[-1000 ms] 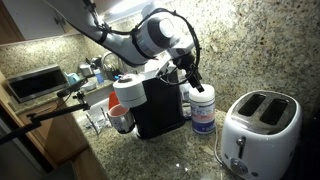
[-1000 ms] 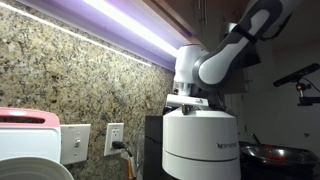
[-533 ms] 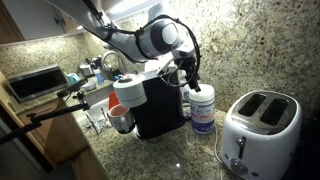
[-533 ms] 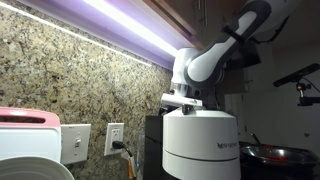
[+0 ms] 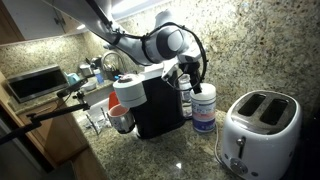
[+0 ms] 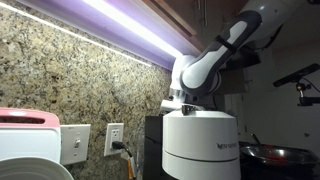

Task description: Place the Lysol container on its side

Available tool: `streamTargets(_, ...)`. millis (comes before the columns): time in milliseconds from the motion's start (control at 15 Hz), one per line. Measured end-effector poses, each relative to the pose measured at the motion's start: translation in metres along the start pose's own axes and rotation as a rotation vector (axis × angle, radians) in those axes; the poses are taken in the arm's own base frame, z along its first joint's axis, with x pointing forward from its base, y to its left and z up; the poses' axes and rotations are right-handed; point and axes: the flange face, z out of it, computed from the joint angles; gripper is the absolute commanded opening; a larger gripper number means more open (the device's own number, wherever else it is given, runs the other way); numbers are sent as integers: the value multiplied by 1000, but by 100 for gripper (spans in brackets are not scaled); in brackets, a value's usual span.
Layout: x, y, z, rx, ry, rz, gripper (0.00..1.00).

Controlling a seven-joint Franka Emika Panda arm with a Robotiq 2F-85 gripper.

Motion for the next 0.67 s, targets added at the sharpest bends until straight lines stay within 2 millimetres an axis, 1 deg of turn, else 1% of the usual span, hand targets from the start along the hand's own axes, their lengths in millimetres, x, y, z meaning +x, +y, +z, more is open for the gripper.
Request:
streamTargets(267,-3,-6,-6,-6,30,-31,100)
streamTargets(667,-11,-24,-33,8,91,-75,100)
